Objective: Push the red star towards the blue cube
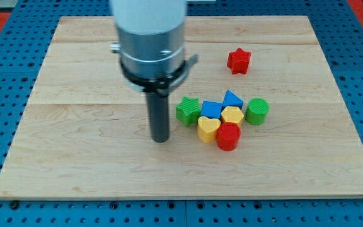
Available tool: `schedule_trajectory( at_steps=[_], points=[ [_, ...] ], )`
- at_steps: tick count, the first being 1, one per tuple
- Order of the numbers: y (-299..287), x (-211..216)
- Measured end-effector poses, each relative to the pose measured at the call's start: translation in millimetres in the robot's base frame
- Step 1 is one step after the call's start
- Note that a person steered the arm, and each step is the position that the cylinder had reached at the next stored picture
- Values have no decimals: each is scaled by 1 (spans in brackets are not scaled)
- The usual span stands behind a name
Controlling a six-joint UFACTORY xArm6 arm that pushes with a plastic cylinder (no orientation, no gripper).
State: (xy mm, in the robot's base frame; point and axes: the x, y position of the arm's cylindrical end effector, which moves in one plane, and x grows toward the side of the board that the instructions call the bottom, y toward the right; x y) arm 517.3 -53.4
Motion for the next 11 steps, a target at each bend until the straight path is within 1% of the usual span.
schedule_trajectory(
  at_steps=[1, 2, 3, 4, 5, 6, 7, 8, 9, 10, 11],
  points=[
    [-47, 0],
    [-117, -63],
    [-96, -163],
    [-17, -197],
    [82, -211],
    [153, -268],
    [226, -229],
    [159, -188],
    [89, -176],
    [98, -186],
    [171, -207]
  ],
)
